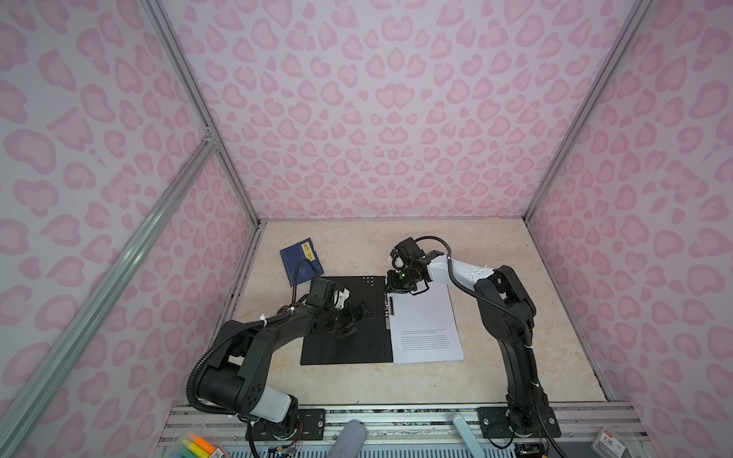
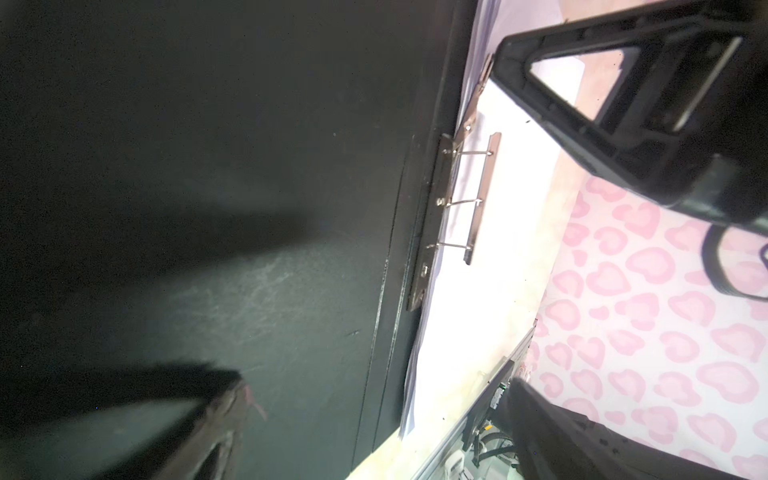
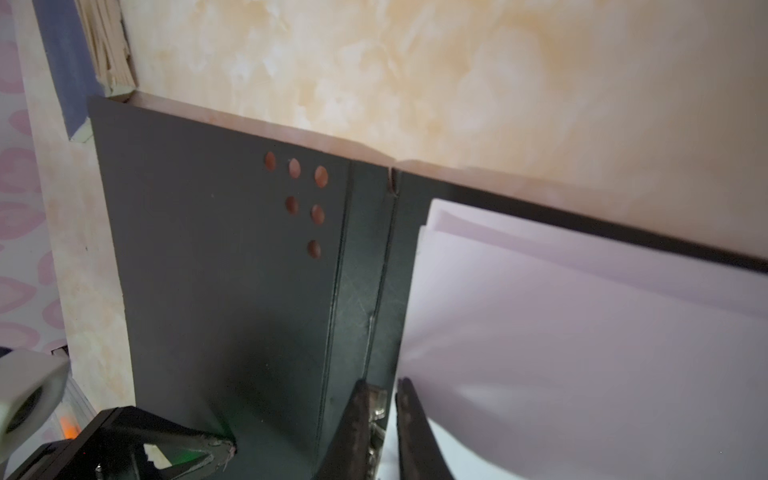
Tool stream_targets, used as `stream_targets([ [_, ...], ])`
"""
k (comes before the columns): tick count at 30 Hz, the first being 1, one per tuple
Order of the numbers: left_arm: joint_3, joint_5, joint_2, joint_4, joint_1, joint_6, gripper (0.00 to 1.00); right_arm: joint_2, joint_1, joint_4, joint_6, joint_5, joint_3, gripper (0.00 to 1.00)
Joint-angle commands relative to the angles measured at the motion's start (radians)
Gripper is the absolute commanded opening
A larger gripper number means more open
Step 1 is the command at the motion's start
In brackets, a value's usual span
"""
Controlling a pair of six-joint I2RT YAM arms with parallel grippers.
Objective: Put the files into the folder
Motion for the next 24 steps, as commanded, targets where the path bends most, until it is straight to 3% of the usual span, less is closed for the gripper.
stream_targets([
  [1, -0.011, -0.021, 0.005, -0.013, 0.0, 0.01, 0.98, 0.017, -0.003, 0.008, 0.015, -0.002, 0.007, 0.19],
  [8, -0.022, -0.026, 0.006, -0.01, 0.0, 0.013, 0.98, 0.025, -0.004, 0.023, 0.033, -0.014, 0.005, 0.42],
  [24, -0.028, -0.031, 0.02, -0.007, 0.0, 0.014, 0.98, 0.052, -0.026, 0.121, 0.054, -0.154, -0.02, 0.48],
])
